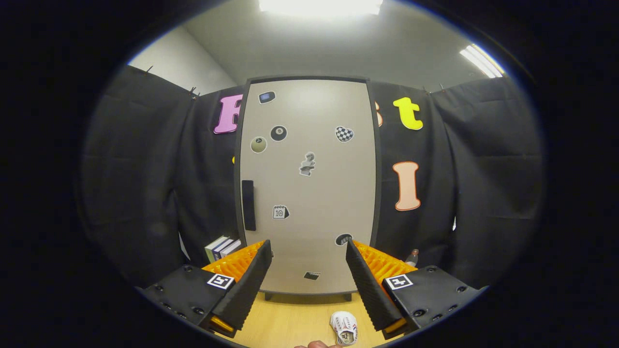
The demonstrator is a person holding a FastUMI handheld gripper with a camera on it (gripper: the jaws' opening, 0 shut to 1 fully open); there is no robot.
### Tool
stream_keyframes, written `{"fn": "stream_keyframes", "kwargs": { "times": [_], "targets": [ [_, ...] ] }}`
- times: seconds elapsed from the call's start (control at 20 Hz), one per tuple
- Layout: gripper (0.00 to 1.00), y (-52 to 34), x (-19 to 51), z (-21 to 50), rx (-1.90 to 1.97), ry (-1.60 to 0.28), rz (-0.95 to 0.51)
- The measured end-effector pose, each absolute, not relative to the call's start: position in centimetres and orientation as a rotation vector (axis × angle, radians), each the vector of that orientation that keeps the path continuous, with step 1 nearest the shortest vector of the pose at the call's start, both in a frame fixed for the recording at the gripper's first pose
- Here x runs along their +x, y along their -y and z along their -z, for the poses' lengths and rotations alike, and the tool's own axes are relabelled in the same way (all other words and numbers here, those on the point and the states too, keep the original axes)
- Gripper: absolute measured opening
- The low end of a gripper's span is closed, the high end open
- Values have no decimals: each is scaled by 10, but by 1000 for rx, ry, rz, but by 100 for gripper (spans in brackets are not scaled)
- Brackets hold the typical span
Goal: Open the shoe cabinet door, grab the shoes and put them into the shoe cabinet, then close the shoe cabinet door.
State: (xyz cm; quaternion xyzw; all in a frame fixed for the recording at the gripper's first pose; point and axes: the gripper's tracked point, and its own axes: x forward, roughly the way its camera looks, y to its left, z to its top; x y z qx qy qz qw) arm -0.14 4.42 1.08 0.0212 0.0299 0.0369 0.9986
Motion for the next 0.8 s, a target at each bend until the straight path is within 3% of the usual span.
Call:
{"fn": "stream_keyframes", "kwargs": {
  "times": [0.8],
  "targets": [
    [98,-137,134,-47,93,-32,-197]
  ]
}}
